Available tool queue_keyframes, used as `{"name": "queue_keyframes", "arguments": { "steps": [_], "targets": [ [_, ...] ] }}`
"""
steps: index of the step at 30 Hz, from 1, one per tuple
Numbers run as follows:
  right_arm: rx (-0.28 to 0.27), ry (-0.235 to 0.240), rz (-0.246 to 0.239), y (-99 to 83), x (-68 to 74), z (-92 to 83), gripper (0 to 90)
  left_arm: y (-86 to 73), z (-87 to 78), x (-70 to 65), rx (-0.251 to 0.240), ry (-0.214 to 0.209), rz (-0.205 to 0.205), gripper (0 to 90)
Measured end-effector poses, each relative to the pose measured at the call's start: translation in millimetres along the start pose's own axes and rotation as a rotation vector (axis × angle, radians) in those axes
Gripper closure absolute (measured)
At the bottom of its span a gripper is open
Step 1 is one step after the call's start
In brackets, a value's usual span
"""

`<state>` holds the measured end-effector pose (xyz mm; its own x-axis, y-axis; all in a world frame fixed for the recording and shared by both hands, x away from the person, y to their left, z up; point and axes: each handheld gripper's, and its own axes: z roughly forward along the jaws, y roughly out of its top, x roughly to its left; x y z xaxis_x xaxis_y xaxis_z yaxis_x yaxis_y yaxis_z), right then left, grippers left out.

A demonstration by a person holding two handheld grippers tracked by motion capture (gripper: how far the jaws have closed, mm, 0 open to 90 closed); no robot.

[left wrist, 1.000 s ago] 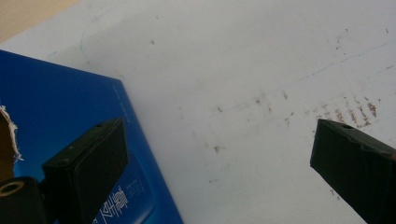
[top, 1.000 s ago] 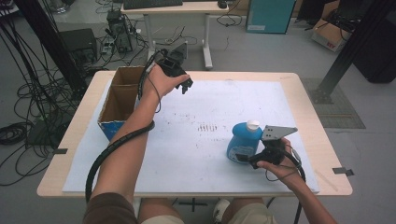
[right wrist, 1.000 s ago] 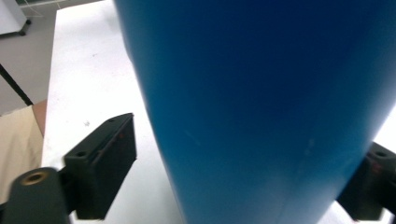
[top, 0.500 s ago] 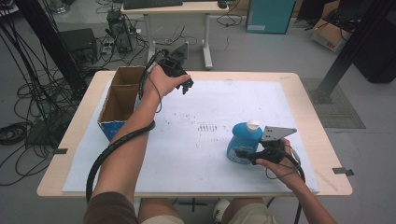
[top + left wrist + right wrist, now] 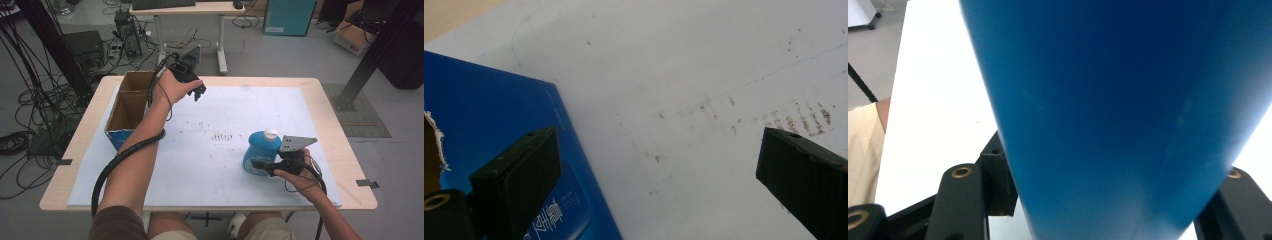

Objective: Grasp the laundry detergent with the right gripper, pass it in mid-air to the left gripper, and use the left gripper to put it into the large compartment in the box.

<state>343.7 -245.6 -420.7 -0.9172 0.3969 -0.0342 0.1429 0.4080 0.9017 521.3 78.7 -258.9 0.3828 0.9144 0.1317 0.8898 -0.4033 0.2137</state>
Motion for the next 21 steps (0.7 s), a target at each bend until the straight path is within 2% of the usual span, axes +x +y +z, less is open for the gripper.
{"name": "queue_keyframes", "arguments": {
  "steps": [14,15,21],
  "targets": [
    [0.002,0.003,0.004,0.2,-0.4,0.2,40.0,-1.2,-1.5,0.6,-0.001,0.003,0.000,4.8],
    [-0.001,0.003,0.003,0.4,-0.6,0.6,40.0,-1.4,-1.7,0.0,-0.007,0.002,-0.010,4.9],
    [-0.007,0.010,-0.005,-0.7,-1.2,0.3,40.1,-0.8,-3.7,-0.3,-0.004,0.006,0.001,4.8]
  ]
}}
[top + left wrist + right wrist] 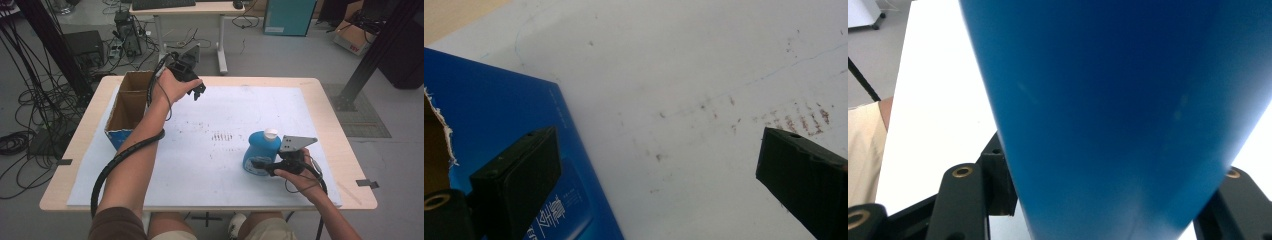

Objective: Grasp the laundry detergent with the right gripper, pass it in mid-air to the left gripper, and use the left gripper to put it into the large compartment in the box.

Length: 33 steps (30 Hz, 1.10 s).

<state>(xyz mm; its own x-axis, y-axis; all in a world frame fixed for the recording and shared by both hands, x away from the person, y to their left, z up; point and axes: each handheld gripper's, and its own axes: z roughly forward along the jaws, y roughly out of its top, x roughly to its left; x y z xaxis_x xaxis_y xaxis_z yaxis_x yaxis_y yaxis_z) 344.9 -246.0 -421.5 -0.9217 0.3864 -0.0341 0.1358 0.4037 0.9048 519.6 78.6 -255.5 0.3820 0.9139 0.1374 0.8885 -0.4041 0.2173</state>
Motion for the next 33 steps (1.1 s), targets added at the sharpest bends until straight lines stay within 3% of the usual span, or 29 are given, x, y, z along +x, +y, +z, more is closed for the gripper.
{"name": "queue_keyframes", "arguments": {
  "steps": [33],
  "targets": [
    [0.006,-0.006,0.009,0.4,1.9,-0.2,41.3,-0.8,-6.5,-1.6,-0.015,0.009,0.001,4.8]
  ]
}}
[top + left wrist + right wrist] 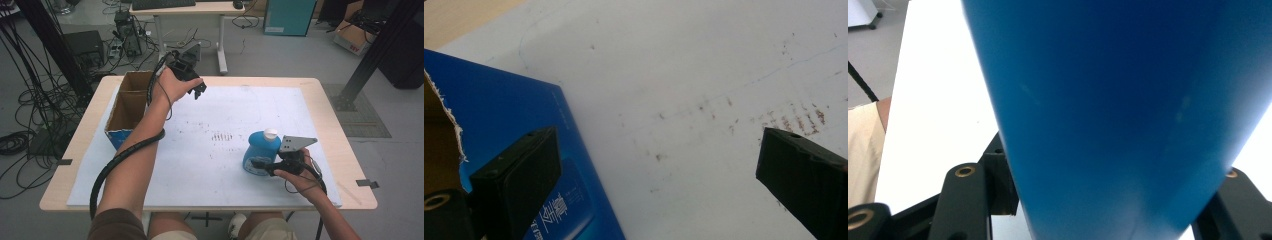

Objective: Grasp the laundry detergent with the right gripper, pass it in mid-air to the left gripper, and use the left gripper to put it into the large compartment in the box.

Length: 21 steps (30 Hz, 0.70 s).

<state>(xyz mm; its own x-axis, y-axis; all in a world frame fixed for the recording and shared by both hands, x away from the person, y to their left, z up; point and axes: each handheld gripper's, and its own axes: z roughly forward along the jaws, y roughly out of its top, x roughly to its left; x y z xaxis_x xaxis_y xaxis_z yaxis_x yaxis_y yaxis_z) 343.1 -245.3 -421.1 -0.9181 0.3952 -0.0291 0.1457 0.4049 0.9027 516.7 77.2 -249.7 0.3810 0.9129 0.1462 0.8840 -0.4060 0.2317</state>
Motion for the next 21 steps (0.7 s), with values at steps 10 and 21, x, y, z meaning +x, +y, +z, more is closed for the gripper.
{"name": "queue_keyframes", "arguments": {
  "steps": [10,21],
  "targets": [
    [0.000,0.003,0.000,0.0,-0.4,0.0,41.5,0.6,0.1,-0.9,0.003,-0.001,0.002,4.8],
    [-0.001,0.000,-0.005,0.1,-0.5,0.1,41.4,0.6,-0.5,0.2,0.004,0.002,0.008,4.8]
  ]
}}
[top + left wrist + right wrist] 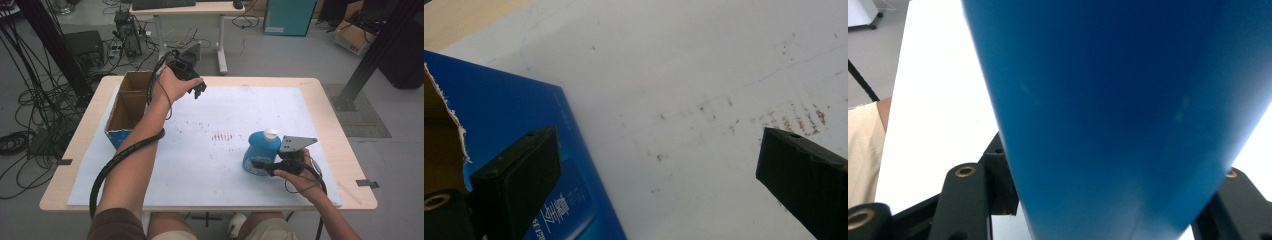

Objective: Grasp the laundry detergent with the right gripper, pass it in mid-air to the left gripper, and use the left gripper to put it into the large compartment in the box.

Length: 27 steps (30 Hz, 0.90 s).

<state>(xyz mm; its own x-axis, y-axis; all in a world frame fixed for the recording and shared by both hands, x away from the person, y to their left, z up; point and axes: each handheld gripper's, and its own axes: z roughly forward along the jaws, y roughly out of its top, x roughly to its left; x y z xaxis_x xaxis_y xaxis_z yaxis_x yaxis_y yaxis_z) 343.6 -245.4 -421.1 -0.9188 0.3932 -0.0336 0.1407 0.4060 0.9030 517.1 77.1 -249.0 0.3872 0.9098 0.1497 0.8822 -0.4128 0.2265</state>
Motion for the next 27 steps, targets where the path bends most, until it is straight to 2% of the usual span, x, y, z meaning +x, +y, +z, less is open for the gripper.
{"name": "queue_keyframes", "arguments": {
  "steps": [27],
  "targets": [
    [-0.001,-0.001,0.002,0.0,-0.1,0.1,41.3,0.1,-2.6,-0.9,-0.004,0.004,0.001,4.9]
  ]
}}
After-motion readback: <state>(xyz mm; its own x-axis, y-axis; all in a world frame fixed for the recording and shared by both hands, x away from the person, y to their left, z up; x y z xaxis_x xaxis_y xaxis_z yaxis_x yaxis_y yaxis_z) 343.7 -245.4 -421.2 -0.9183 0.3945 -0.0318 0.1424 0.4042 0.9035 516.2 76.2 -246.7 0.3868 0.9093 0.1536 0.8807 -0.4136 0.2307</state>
